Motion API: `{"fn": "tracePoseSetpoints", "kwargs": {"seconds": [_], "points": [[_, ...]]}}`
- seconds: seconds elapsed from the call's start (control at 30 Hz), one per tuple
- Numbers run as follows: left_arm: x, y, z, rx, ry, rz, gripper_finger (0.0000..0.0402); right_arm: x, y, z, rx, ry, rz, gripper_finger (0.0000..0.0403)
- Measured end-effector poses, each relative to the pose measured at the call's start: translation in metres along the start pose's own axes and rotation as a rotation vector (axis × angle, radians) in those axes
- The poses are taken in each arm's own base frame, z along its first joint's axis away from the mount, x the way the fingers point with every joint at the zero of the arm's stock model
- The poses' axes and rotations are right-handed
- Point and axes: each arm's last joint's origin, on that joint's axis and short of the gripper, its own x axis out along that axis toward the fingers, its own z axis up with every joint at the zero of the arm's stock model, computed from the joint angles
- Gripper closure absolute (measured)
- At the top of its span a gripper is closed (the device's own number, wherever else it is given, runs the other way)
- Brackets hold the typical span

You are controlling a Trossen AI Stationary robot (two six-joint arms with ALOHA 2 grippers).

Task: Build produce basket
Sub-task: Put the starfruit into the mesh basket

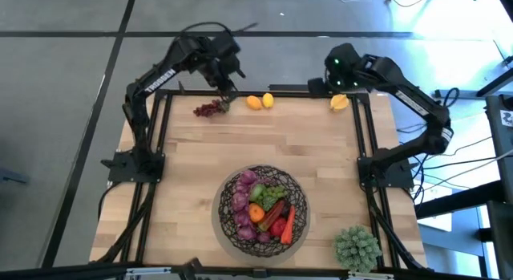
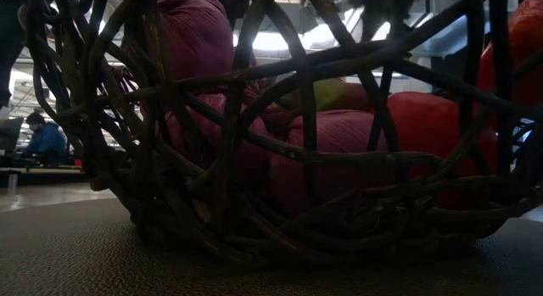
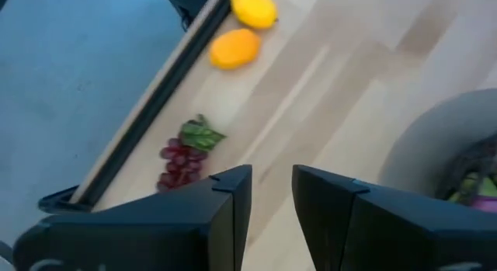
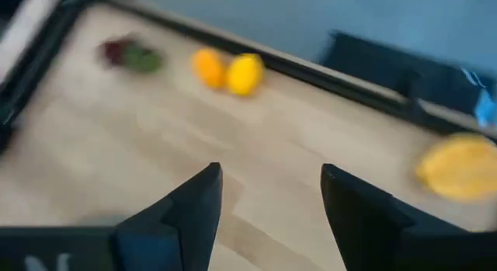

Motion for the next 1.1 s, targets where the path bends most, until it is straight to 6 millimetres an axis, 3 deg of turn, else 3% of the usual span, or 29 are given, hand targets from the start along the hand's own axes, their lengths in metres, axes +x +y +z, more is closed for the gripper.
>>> {"fn": "tracePoseSetpoints", "kwargs": {"seconds": [0.23,0.5,0.63,0.87,1.1], "points": [[0.001,0.039,0.002,-0.031,-0.015,0.036,0.0317,0.029,-0.055,0.014,0.290,0.157,-0.330,0.0192],[0.000,0.060,0.008,-0.058,-0.091,0.069,0.0317,0.062,-0.100,0.033,0.464,0.215,-0.503,0.0192],[-0.001,0.064,0.013,0.007,-0.145,0.060,0.0317,0.083,-0.113,0.037,0.505,0.288,-0.525,0.0192],[-0.003,0.071,0.018,0.177,-0.244,-0.141,0.0318,0.120,-0.120,0.038,0.557,0.403,-0.533,0.0192],[-0.004,0.084,0.018,0.234,-0.273,-0.136,0.0318,0.149,-0.130,0.037,0.632,0.451,-0.620,0.0192]]}}
